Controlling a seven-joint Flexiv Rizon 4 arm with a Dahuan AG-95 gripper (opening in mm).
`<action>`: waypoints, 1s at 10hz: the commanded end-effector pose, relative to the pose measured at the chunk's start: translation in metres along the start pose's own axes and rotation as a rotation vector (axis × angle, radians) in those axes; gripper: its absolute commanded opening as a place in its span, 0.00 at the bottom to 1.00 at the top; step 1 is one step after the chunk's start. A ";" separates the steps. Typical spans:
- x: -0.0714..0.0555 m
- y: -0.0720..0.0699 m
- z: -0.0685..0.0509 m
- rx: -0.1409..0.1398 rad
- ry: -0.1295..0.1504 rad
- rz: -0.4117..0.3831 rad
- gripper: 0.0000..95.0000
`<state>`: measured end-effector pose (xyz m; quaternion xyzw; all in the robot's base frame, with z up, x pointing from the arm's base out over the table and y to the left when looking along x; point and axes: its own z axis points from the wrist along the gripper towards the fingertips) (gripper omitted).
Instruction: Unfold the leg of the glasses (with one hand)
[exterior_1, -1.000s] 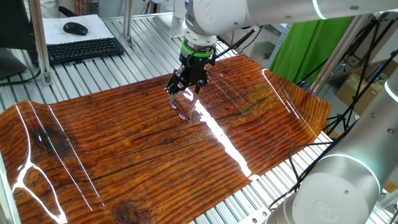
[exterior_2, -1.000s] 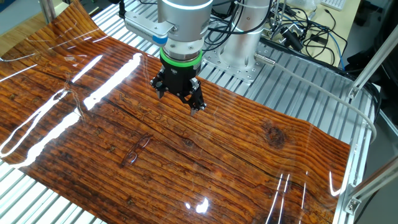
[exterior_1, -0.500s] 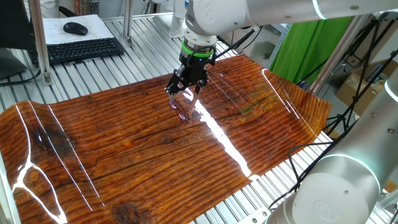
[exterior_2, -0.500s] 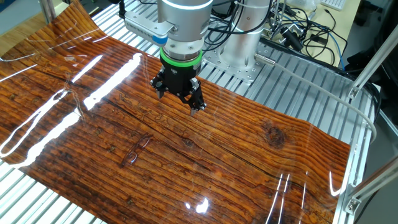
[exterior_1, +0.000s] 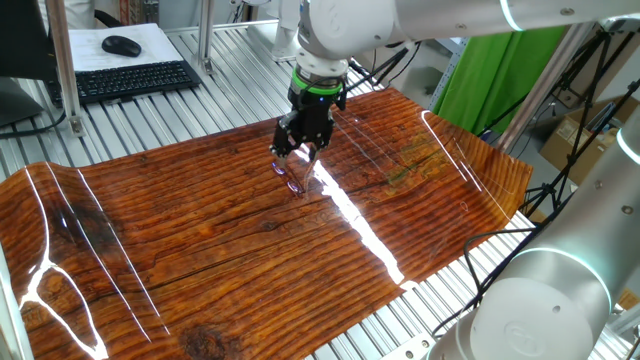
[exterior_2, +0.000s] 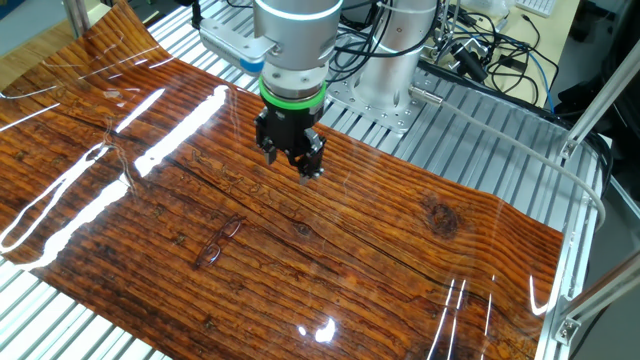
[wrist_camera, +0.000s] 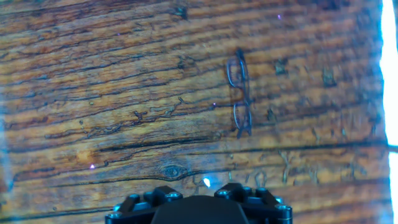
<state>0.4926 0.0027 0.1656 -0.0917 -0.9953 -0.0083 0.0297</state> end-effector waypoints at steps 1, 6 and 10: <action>0.001 0.000 0.001 -0.005 0.015 0.051 0.00; -0.002 -0.005 0.006 0.034 0.003 0.015 0.00; -0.018 -0.049 0.025 0.085 -0.034 -0.098 0.00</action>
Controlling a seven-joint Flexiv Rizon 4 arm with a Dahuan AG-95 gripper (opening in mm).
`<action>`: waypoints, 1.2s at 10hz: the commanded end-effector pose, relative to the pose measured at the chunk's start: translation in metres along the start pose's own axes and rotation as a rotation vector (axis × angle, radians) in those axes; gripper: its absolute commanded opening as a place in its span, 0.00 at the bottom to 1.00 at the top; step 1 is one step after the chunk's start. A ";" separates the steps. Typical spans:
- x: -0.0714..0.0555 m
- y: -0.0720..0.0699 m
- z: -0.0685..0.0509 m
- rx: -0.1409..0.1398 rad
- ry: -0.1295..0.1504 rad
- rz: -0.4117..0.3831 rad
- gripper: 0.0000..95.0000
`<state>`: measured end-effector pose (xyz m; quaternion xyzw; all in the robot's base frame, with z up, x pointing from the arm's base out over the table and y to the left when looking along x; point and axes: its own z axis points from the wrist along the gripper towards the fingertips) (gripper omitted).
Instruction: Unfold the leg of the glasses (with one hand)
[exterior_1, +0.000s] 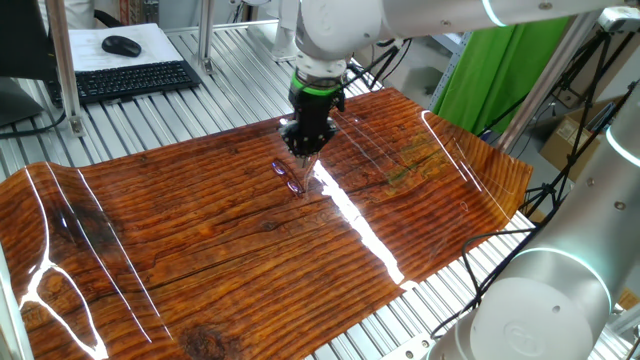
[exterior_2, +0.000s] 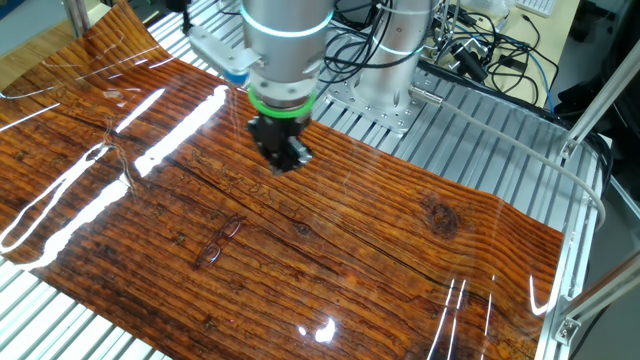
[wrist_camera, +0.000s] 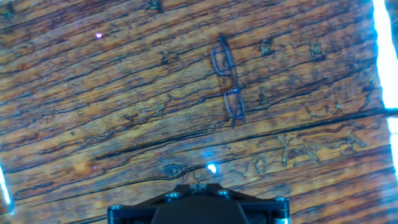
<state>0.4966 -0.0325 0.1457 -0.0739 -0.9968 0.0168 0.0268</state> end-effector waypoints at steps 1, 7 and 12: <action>-0.011 -0.019 0.015 0.015 -0.021 -0.097 0.00; -0.054 -0.020 0.055 0.017 -0.057 -0.124 0.00; -0.085 -0.031 0.066 0.019 -0.050 -0.197 0.00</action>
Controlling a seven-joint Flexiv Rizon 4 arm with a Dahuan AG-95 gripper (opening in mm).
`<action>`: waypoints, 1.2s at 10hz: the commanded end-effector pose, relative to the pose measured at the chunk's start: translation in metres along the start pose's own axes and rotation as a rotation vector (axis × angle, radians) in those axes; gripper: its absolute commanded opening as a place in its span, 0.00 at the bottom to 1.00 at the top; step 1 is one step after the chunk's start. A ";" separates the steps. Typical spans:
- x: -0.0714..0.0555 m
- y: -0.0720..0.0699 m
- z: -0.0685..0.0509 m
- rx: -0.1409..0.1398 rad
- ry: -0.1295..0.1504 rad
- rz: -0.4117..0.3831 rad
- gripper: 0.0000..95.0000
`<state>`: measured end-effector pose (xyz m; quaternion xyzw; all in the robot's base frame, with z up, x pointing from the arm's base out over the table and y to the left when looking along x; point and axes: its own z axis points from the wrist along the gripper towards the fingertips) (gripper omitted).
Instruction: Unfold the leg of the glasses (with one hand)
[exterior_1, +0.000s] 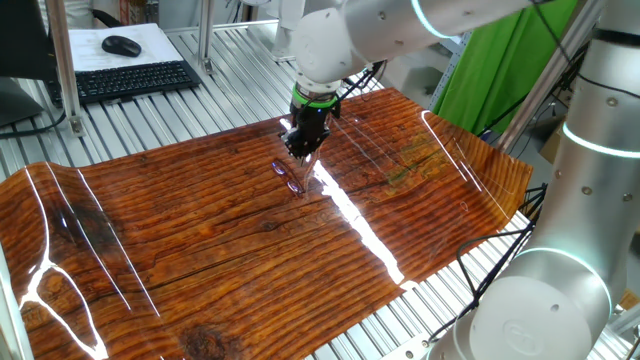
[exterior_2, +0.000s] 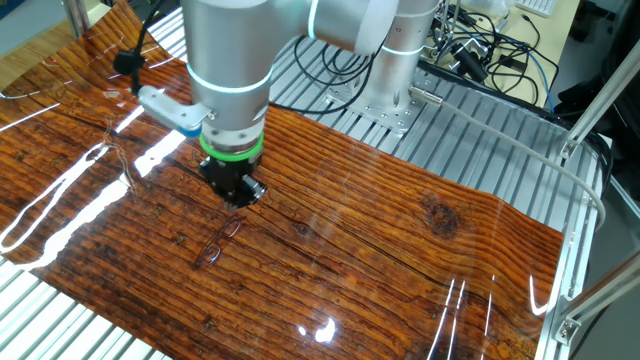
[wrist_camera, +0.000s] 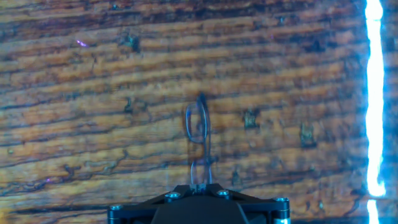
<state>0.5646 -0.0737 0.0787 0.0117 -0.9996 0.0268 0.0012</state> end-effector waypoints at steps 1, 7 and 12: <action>-0.014 -0.007 0.003 -0.009 0.008 -0.048 0.00; -0.022 -0.005 0.024 -0.042 0.046 -0.049 0.00; -0.025 0.007 0.037 -0.046 0.071 -0.024 0.00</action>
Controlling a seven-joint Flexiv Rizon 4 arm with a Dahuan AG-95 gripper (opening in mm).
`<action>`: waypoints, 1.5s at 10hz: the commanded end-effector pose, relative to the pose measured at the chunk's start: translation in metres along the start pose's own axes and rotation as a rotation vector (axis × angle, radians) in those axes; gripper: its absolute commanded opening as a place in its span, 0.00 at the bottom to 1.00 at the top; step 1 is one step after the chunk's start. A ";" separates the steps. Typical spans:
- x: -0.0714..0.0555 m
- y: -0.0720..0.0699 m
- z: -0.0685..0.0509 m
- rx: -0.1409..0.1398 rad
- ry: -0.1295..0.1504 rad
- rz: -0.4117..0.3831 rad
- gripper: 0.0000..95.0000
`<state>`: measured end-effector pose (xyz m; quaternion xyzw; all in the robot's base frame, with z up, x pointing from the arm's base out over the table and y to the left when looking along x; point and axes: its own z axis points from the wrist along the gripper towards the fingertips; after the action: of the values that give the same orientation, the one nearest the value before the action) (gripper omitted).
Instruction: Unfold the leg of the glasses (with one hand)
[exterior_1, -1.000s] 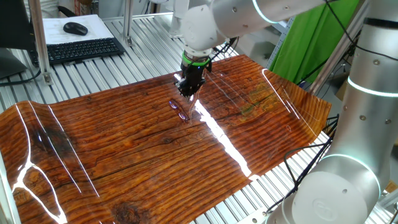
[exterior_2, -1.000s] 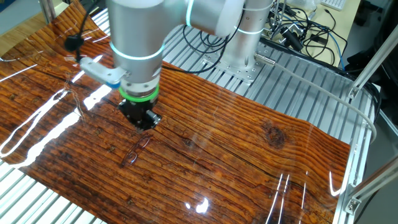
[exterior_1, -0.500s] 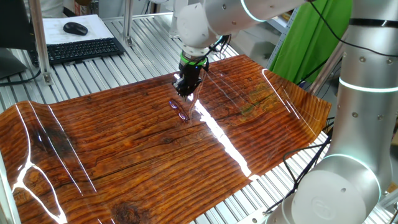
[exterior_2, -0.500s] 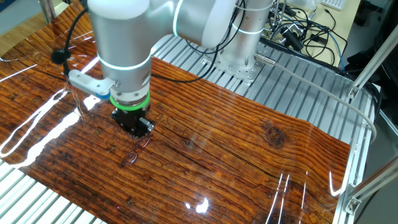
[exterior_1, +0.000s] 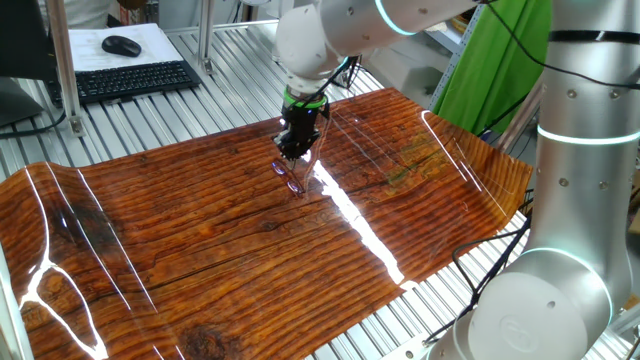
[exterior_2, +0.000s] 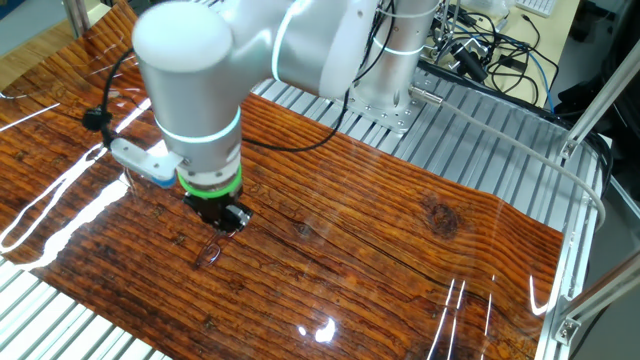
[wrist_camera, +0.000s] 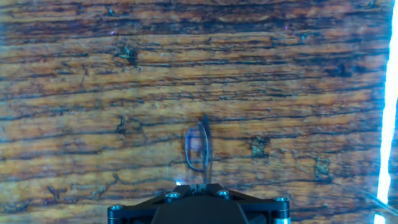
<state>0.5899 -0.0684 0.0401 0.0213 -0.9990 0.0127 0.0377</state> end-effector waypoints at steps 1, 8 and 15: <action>0.002 0.000 0.000 -0.016 -0.013 -0.006 0.00; 0.003 -0.002 -0.004 -0.098 0.150 0.075 0.00; 0.003 -0.002 -0.004 -0.075 0.101 0.050 0.00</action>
<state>0.5890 -0.0698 0.0434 -0.0500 -0.9920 -0.0161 0.1145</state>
